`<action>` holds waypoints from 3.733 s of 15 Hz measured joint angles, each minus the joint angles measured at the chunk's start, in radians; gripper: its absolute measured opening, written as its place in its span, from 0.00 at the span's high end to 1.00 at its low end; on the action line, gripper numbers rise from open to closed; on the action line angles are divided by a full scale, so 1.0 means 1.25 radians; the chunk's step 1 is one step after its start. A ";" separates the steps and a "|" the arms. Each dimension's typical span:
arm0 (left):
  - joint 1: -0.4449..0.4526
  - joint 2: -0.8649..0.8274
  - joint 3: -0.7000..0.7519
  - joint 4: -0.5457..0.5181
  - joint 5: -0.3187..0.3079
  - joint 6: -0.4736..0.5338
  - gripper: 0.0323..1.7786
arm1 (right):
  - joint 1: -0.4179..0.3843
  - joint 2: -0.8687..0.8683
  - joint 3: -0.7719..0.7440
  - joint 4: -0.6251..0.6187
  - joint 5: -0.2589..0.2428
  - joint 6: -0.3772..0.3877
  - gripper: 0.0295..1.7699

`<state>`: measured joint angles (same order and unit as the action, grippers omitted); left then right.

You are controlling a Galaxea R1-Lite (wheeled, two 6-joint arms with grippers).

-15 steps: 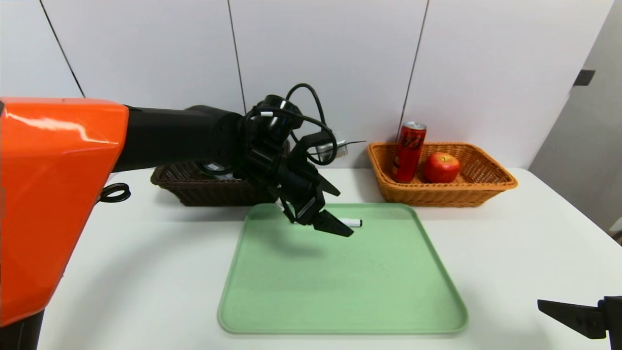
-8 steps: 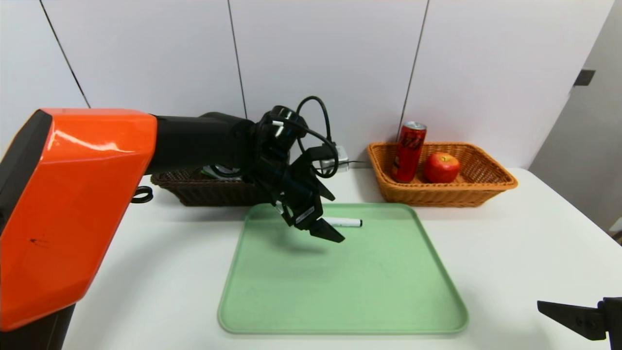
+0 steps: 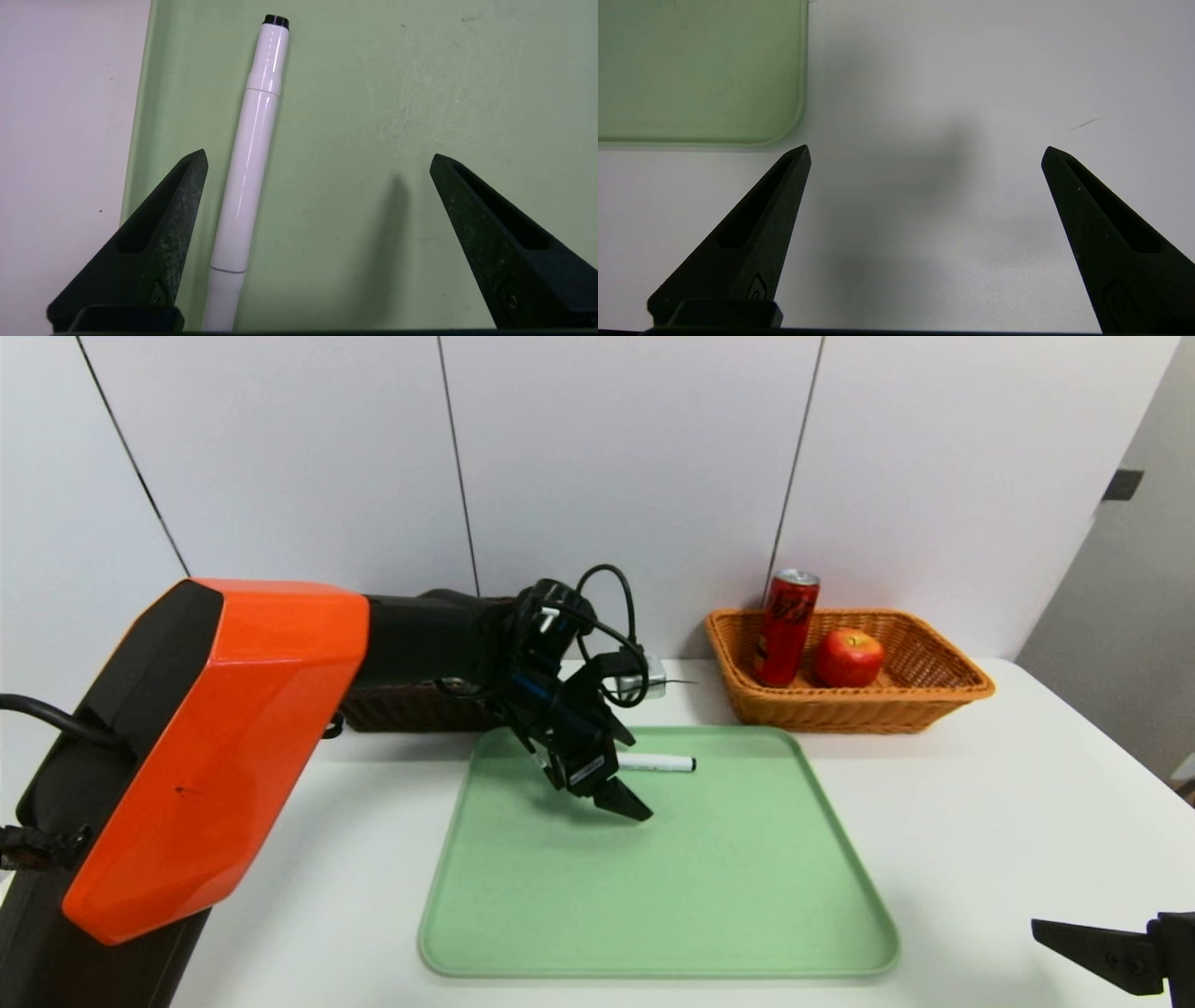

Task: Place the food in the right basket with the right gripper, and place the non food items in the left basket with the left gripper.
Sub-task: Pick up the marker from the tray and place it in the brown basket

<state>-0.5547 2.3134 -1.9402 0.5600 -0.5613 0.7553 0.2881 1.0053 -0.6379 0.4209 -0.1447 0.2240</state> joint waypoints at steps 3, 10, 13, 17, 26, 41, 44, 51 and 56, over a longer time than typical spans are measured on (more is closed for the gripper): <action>0.003 0.014 -0.002 -0.014 0.000 0.000 0.05 | 0.000 0.001 0.002 0.000 0.002 0.009 0.03; 0.012 0.027 -0.003 -0.024 -0.001 0.000 0.05 | 0.000 0.002 0.002 0.000 0.002 0.009 0.03; 0.013 0.027 -0.004 -0.027 -0.002 -0.001 0.05 | 0.002 0.003 0.000 0.000 0.002 0.009 0.03; 0.012 0.032 -0.007 -0.027 -0.002 -0.004 0.05 | 0.002 0.002 0.000 0.000 0.002 0.008 0.03; 0.012 0.044 -0.009 -0.045 -0.004 -0.009 0.05 | 0.004 -0.001 0.002 0.000 0.002 0.008 0.03; 0.011 0.040 -0.009 -0.029 -0.005 -0.027 0.92 | 0.005 -0.005 -0.006 0.000 0.002 0.007 0.03; 0.008 0.031 -0.008 -0.022 -0.003 -0.043 0.92 | 0.005 -0.007 -0.006 0.000 0.002 0.008 0.03; -0.031 -0.063 -0.008 -0.031 -0.004 -0.149 0.92 | 0.004 -0.017 -0.002 0.001 0.010 0.009 0.03; -0.044 -0.178 -0.009 -0.091 0.084 -0.372 0.92 | 0.005 -0.022 -0.002 0.001 0.016 0.006 0.03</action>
<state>-0.6098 2.0909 -1.9509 0.4464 -0.4560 0.2900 0.2949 0.9779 -0.6406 0.4219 -0.1251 0.2317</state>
